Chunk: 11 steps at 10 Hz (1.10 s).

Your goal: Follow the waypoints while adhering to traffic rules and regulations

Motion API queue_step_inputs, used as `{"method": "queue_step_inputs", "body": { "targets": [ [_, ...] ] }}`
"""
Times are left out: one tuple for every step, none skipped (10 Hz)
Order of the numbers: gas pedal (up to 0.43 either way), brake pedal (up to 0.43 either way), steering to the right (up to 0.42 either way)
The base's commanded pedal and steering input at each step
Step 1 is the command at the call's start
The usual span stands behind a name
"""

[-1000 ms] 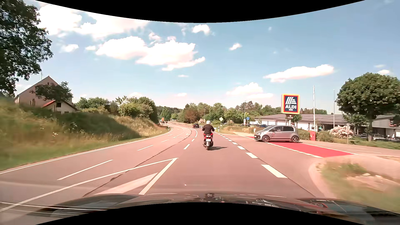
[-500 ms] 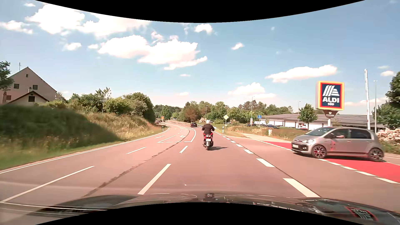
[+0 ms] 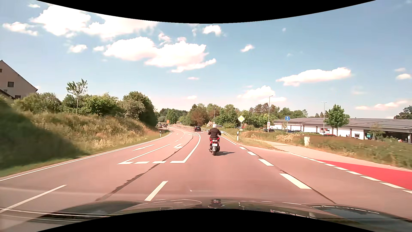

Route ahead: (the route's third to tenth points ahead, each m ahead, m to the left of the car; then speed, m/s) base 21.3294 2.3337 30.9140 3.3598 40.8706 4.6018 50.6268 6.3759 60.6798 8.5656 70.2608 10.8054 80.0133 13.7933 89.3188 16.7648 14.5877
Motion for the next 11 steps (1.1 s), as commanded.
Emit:
{"method": "queue_step_inputs", "body": {
  "targets": [
    [0.059,0.012,-0.009],
    [0.059,0.012,-0.009],
    [0.059,0.006,-0.009],
    [0.067,0.012,-0.01],
    [0.067,0.012,-0.01],
    [0.079,0.012,-0.01],
    [0.098,0.012,-0.011],
    [0.098,0.012,-0.011],
    [0.098,0.012,-0.011],
    [0.098,0.012,-0.011],
    [0.098,0.012,-0.011]
  ]
}}
